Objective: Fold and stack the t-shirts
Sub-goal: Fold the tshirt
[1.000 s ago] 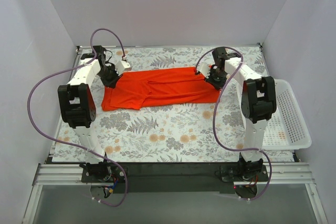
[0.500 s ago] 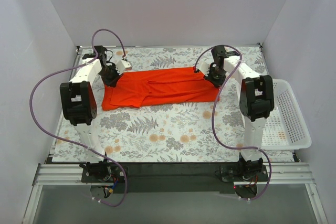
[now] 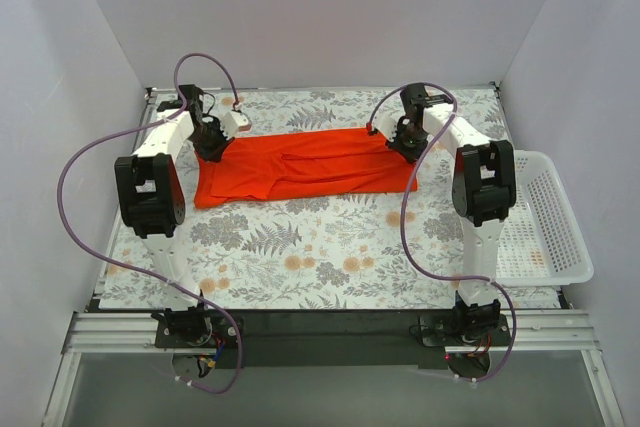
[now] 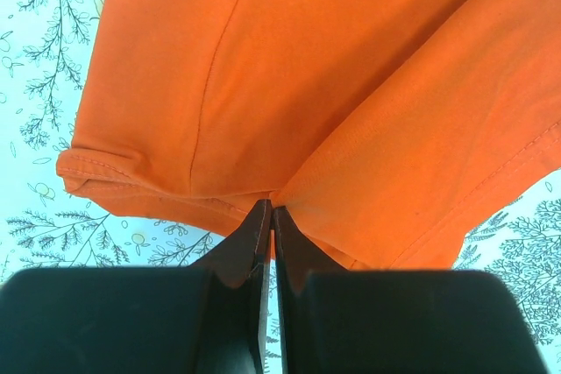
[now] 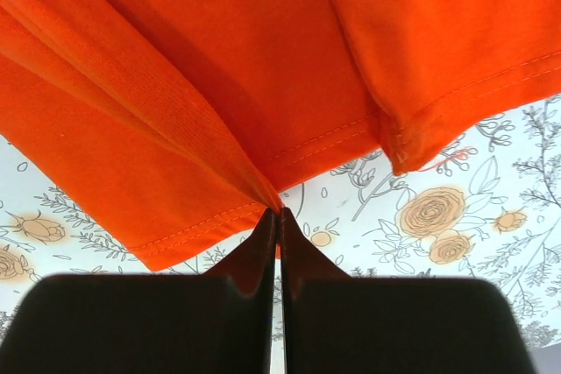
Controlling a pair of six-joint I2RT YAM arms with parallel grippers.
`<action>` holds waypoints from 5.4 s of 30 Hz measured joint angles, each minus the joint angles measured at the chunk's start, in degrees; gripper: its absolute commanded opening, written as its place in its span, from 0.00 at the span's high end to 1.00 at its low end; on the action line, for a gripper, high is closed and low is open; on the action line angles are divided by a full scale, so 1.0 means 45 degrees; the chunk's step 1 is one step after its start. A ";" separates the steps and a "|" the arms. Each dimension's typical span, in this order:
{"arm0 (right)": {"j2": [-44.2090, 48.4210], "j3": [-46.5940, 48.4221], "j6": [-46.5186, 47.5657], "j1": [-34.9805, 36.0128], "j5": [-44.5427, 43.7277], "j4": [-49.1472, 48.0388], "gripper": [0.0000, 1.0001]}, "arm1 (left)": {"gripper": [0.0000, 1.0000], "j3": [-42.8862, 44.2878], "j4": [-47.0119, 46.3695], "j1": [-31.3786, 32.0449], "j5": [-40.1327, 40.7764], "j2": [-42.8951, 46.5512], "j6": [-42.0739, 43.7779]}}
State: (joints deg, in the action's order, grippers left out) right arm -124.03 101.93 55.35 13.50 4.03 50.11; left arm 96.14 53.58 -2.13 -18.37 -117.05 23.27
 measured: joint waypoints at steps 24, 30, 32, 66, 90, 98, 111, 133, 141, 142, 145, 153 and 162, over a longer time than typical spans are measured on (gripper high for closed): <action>0.2186 -0.0695 -0.4954 -0.0593 0.1642 0.0933 0.46 | 0.51 -0.2443 0.0340 -0.3288 -0.2501 0.2021 -0.4449; 0.1904 -0.1146 -0.6533 -0.1423 0.2166 0.1287 0.45 | 0.48 -0.3837 0.0267 -0.3225 -0.3094 0.2157 -0.5605; 0.1666 -0.1175 -0.6863 -0.1569 0.2293 0.1331 0.45 | 0.46 -0.3944 0.0233 -0.3186 -0.3167 0.2157 -0.5824; 0.0146 -0.1797 -0.7427 -0.1496 0.3007 0.1205 0.99 | 0.81 -0.5508 -0.0529 -0.3419 -0.3259 0.2113 -0.6586; 0.0913 -0.1802 -0.5557 -0.1491 0.1452 0.1666 0.99 | 1.00 -0.3638 0.0738 -0.4041 -0.2589 0.2108 -0.5421; 0.1394 -0.3944 -0.4770 -0.1477 0.1370 0.1923 0.99 | 1.00 -0.4658 0.1054 -0.4158 -0.2113 0.2220 -0.4595; 0.2220 -0.3793 -0.4507 -0.0374 0.1423 0.2560 0.49 | 0.56 -0.5309 0.1603 -0.4255 -0.2759 0.2982 -0.4269; 0.2093 -0.0889 -0.8689 0.3381 0.5717 -0.0559 0.55 | 0.56 -0.6591 0.0092 -0.3483 -0.4828 0.4007 -0.7533; 0.2098 -0.3784 -1.3454 0.5338 0.7140 -0.6407 0.46 | 0.57 -0.6921 -0.0646 -0.3308 -0.4065 0.3687 -0.8485; 0.2093 -0.4046 -1.4008 0.5576 0.7116 -0.7014 0.46 | 0.57 -0.6994 -0.0680 -0.3308 -0.4012 0.3667 -0.8548; 0.2059 -0.4585 -1.5494 0.6285 0.6936 -0.8616 0.47 | 0.57 -0.7179 -0.0753 -0.3313 -0.3920 0.3560 -0.8684; 0.1384 -0.4867 -1.8710 0.7742 0.6285 -1.1390 0.47 | 0.58 -0.7349 -0.1069 -0.3313 -0.3463 0.3390 -0.8908; 0.0476 -0.4930 -2.0400 0.7951 0.5683 -1.2021 0.46 | 0.58 -0.7349 -0.1345 -0.3313 -0.3007 0.3366 -0.9063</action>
State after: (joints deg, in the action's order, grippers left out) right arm -121.89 79.75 -36.45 49.28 29.61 -3.99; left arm 63.07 47.53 -17.04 -31.90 -101.91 -17.52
